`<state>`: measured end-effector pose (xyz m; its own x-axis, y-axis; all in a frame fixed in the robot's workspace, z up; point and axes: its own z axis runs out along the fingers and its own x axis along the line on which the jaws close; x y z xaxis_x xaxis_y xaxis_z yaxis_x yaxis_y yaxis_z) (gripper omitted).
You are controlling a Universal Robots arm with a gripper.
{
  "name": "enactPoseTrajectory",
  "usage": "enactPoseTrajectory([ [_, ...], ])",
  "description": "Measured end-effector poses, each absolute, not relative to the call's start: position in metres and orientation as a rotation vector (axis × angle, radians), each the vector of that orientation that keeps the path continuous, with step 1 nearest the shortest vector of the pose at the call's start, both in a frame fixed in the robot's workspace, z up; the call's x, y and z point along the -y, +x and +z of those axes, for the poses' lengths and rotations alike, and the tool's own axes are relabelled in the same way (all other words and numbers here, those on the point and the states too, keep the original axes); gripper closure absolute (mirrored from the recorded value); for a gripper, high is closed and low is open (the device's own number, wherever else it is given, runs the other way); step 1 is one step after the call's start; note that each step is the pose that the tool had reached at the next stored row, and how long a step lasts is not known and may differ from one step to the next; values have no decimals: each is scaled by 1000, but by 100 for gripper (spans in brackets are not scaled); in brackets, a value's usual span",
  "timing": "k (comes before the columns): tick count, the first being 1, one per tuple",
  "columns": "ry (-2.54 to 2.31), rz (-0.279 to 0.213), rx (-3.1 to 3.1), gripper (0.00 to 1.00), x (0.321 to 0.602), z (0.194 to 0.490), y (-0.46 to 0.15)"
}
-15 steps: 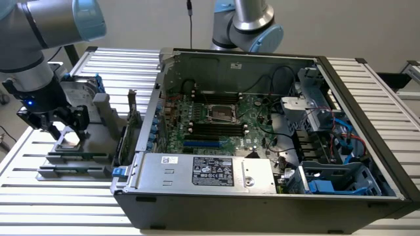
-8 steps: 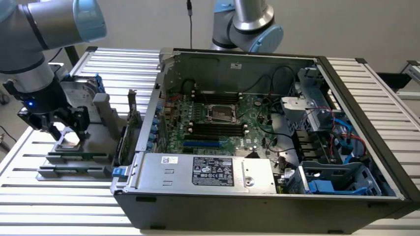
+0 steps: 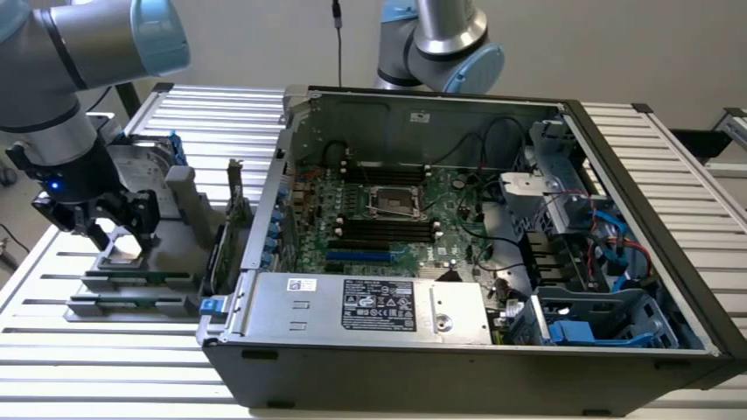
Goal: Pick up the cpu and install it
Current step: 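Pick up the cpu and move it towards the insertion slot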
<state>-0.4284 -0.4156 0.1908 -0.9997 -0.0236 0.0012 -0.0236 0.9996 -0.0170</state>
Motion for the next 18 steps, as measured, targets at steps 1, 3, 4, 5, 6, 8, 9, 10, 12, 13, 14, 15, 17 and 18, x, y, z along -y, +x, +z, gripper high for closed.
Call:
enactPoseTrajectory([
  [1, 35, 27, 3140, 35, 416, 191, -428],
  [3, 33, 27, 3140, 35, 416, 190, -428],
  [4, 33, 27, 3140, 35, 416, 190, -428],
  [5, 33, 27, 3140, 35, 416, 190, -428],
  [6, 33, 27, 3140, 35, 416, 190, -428],
  [8, 32, 27, 3140, 35, 416, 190, -428],
  [9, 32, 27, 3140, 35, 416, 190, -428],
  [10, 32, 27, 3140, 35, 416, 189, -428],
  [12, 32, 27, 3140, 35, 416, 189, -428],
  [13, 32, 27, 3140, 35, 416, 189, -428],
  [14, 32, 27, 3140, 35, 416, 189, -428],
  [15, 32, 27, 3140, 35, 416, 189, -428],
  [17, 32, 27, 3140, 35, 416, 188, -428],
  [18, 32, 27, 3140, 35, 416, 188, -428],
])
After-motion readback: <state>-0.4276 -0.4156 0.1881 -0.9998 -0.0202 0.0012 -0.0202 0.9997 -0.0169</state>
